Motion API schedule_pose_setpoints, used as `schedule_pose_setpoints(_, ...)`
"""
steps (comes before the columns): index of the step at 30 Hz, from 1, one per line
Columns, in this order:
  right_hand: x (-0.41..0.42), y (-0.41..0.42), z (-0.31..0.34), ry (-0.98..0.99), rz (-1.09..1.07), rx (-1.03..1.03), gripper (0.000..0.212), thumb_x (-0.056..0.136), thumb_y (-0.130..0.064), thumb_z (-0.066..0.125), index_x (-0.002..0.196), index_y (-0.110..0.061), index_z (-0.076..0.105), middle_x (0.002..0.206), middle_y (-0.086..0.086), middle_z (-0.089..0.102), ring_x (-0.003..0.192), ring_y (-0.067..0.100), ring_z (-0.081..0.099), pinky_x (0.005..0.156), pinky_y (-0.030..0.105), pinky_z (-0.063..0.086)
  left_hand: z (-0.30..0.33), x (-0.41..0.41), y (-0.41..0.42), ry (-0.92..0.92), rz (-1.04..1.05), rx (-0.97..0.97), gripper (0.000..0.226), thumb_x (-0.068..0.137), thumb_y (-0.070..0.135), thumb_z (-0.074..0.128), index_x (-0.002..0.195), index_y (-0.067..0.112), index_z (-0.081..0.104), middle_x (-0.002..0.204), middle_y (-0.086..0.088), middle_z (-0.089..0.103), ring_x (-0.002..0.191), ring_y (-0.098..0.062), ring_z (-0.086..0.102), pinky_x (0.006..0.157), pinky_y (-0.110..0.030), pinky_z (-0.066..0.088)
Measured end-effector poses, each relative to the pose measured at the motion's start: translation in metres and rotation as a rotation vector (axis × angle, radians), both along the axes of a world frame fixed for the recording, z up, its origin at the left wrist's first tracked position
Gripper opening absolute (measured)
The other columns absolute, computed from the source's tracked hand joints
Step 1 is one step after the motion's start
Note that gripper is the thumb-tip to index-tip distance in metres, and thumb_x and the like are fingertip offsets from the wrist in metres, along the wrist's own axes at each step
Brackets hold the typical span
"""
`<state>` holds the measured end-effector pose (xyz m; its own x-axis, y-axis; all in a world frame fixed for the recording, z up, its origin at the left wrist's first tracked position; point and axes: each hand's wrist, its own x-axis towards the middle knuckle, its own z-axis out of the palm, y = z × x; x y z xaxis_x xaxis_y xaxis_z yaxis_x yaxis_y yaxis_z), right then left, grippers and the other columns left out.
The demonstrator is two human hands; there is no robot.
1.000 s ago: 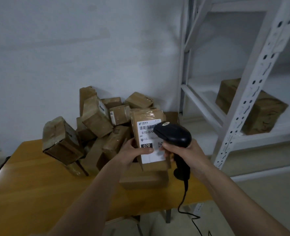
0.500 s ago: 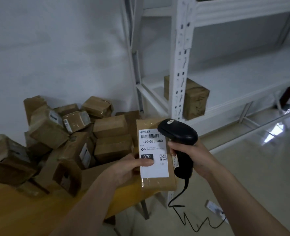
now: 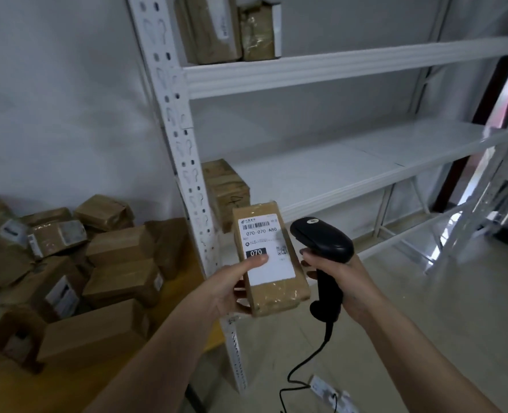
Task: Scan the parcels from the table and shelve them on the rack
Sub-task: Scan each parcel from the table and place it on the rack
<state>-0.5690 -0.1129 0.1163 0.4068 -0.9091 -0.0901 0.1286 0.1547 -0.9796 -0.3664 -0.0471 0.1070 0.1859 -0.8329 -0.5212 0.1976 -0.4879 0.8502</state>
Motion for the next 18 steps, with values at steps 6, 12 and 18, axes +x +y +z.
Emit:
schedule_pose_setpoints(6, -0.023, -0.034, 0.006, -0.046, -0.013, 0.020, 0.036, 0.073, -0.015, 0.080, 0.107, -0.019, 0.070, 0.101, 0.007, 0.074, 0.103, 0.028, 0.067, 0.096, 0.044, 0.051, 0.034, -0.034, -0.043, -0.019, 0.105, -0.047, 0.068, 0.058, 0.053, 0.078, 0.113, 0.018, 0.061, 0.111, -0.016, 0.067, 0.104, -0.037, 0.062, 0.084, -0.056, 0.052)
schedule_pose_setpoints(12, -0.011, -0.078, 0.017, -0.090, -0.032, 0.020, 0.030, 0.073, -0.017, 0.081, 0.101, -0.023, 0.071, 0.102, 0.007, 0.074, 0.103, 0.028, 0.066, 0.096, 0.053, 0.050, 0.053, -0.040, -0.094, -0.120, 0.142, -0.083, 0.042, 0.085, 0.056, 0.061, 0.109, 0.022, 0.062, 0.110, -0.012, 0.067, 0.106, -0.035, 0.060, 0.096, -0.059, 0.045)
schedule_pose_setpoints(18, 0.022, -0.125, 0.038, -0.075, 0.010, -0.026, 0.028, 0.079, -0.018, 0.076, 0.106, -0.021, 0.069, 0.105, 0.007, 0.073, 0.103, 0.026, 0.066, 0.093, 0.054, 0.052, 0.057, -0.026, -0.134, -0.184, 0.139, -0.220, 0.028, 0.091, 0.042, 0.062, 0.113, 0.026, 0.063, 0.110, -0.002, 0.070, 0.107, -0.022, 0.062, 0.106, -0.046, 0.042)
